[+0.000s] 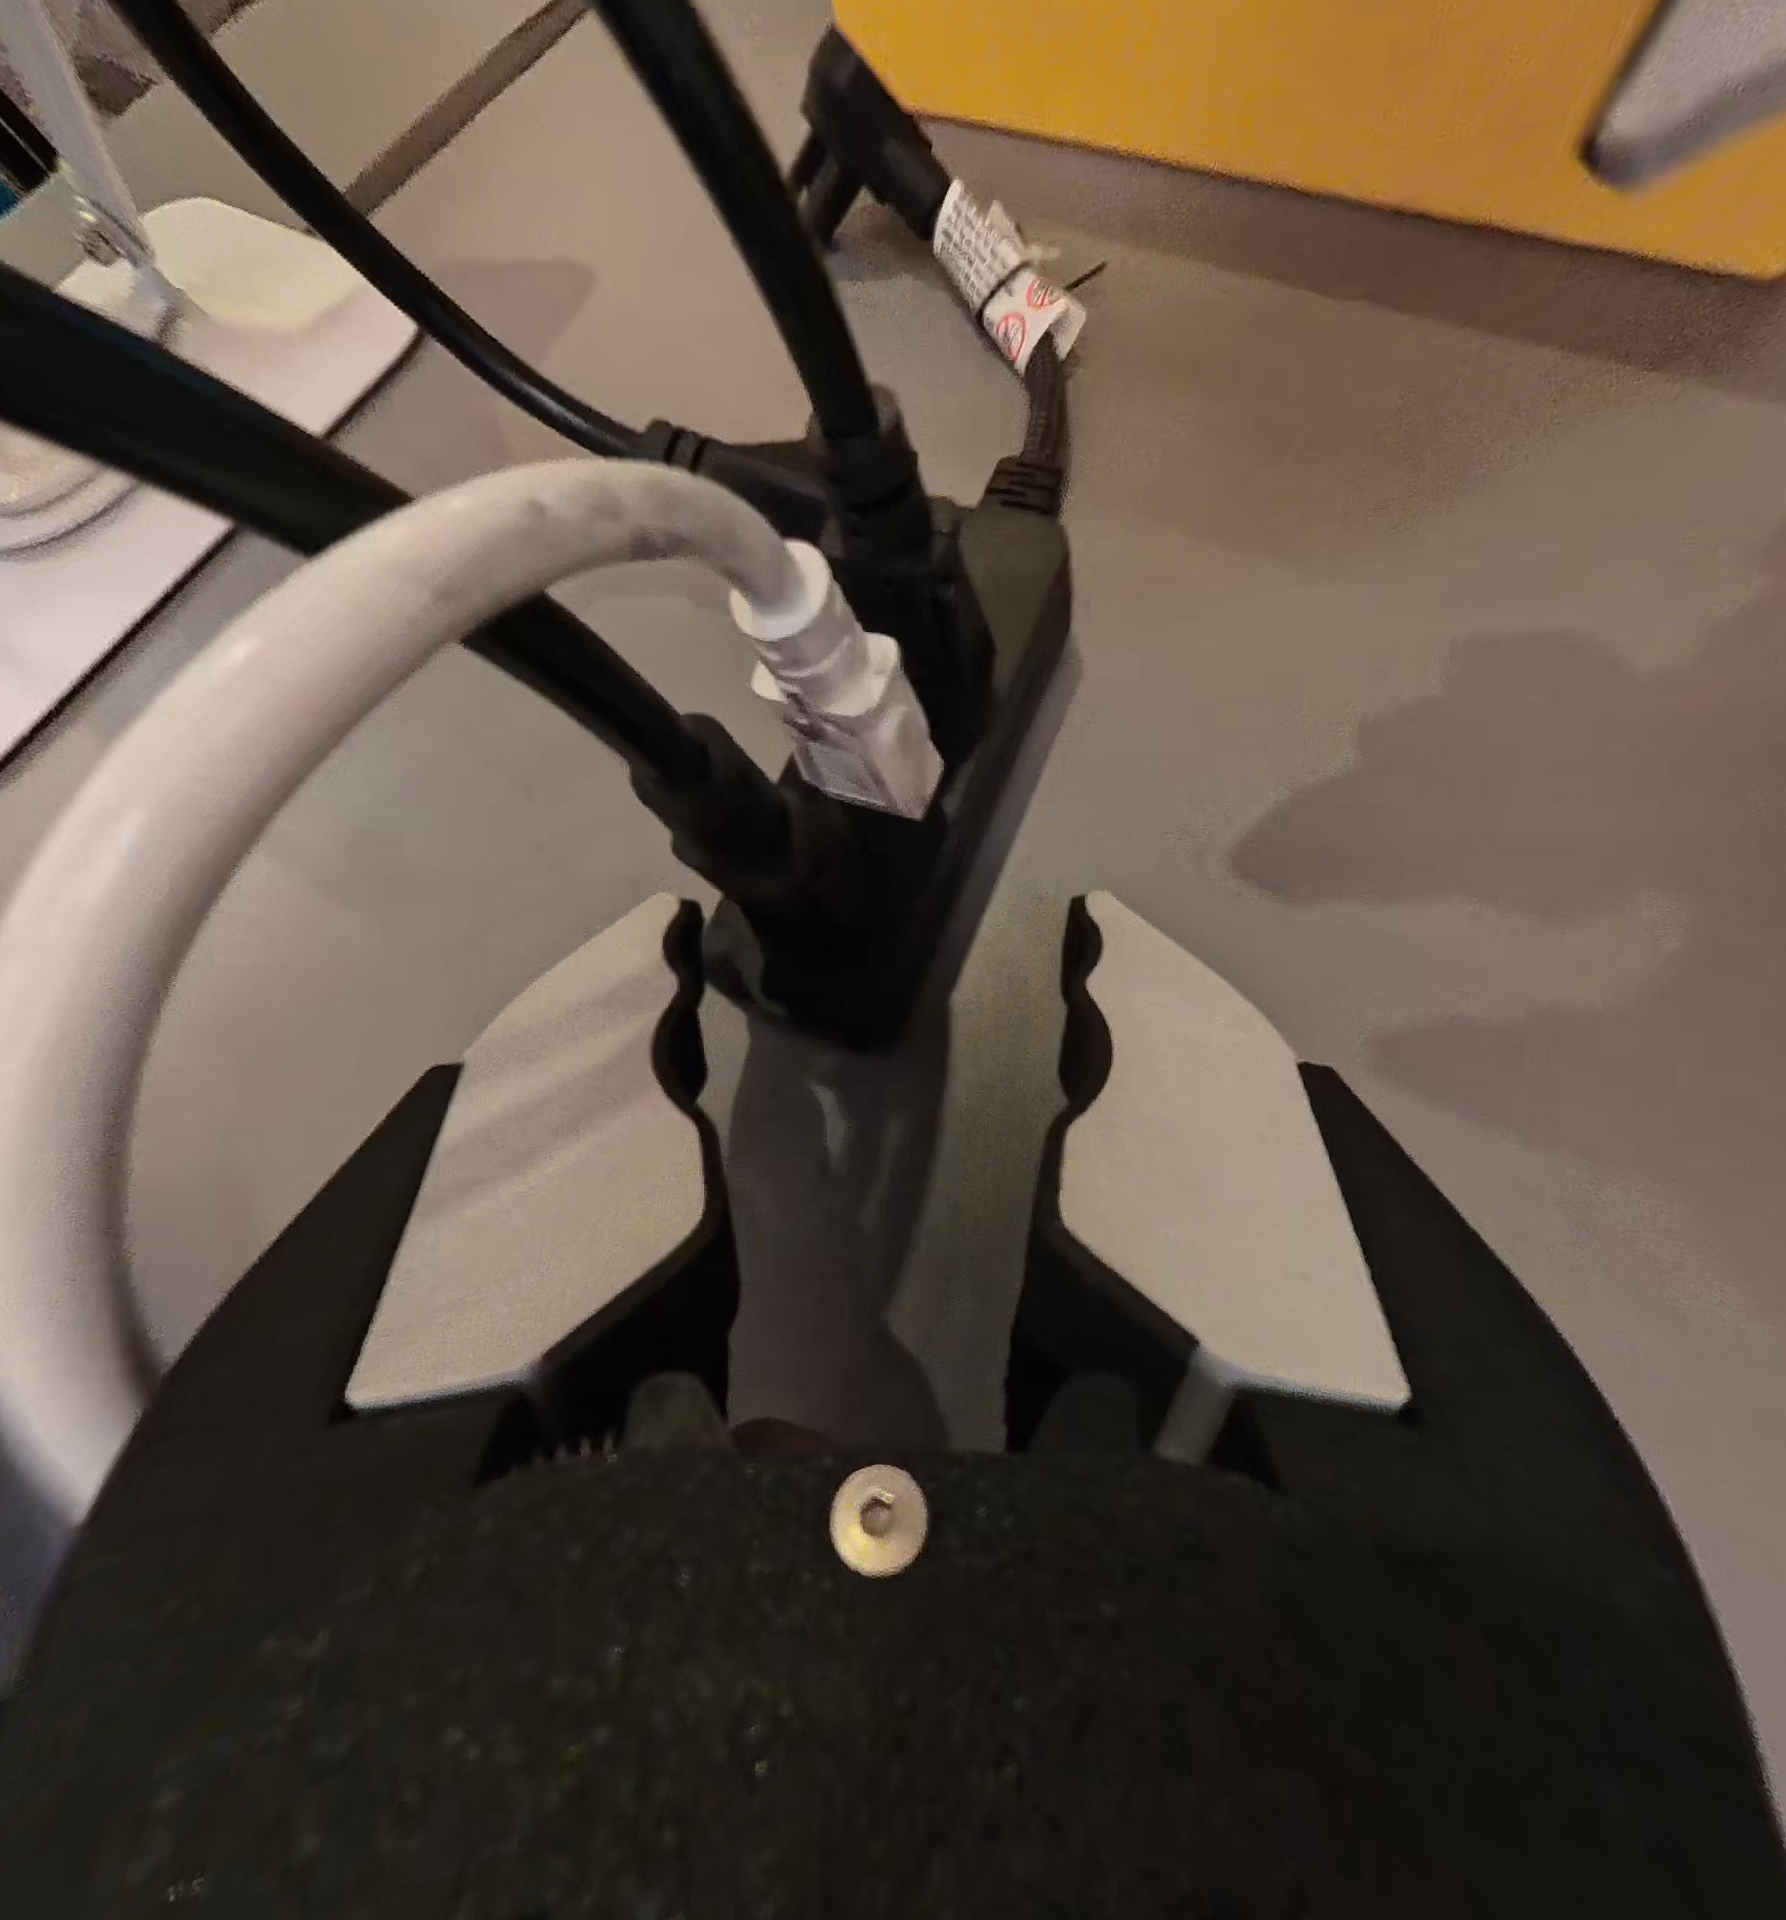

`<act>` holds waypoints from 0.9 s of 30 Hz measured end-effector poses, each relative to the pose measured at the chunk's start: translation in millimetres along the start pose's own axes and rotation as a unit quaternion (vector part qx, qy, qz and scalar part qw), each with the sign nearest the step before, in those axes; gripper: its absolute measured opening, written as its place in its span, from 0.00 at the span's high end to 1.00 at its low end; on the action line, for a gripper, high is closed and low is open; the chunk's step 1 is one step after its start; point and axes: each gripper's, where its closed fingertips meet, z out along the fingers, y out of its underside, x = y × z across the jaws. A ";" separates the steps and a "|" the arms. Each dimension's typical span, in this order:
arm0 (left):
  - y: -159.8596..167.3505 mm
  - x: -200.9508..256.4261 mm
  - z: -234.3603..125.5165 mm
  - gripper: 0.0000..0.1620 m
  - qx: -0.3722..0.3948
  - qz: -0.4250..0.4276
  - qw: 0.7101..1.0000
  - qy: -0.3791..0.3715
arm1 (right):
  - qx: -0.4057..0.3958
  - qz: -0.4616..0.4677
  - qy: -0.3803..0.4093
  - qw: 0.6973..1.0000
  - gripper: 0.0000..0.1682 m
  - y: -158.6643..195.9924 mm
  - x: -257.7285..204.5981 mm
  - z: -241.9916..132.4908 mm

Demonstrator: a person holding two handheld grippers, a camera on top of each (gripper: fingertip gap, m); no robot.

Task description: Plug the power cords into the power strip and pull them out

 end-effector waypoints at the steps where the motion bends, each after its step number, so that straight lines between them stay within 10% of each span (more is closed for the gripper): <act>1: -1.9 2.8 -9.3 0.60 0.006 -0.002 1.000 -0.005 | 0.035 0.028 0.006 0.999 0.76 4.9 -8.9 -5.4; 14: 54.2 82.8 -137.1 0.67 0.089 -0.253 0.961 -0.064 | 0.263 0.153 0.093 0.948 0.76 80.0 -83.5 -43.0; 27: 60.1 65.2 -140.4 0.65 0.068 -0.174 0.977 -0.101 | 0.262 0.176 0.077 0.946 0.77 89.5 -68.0 -41.8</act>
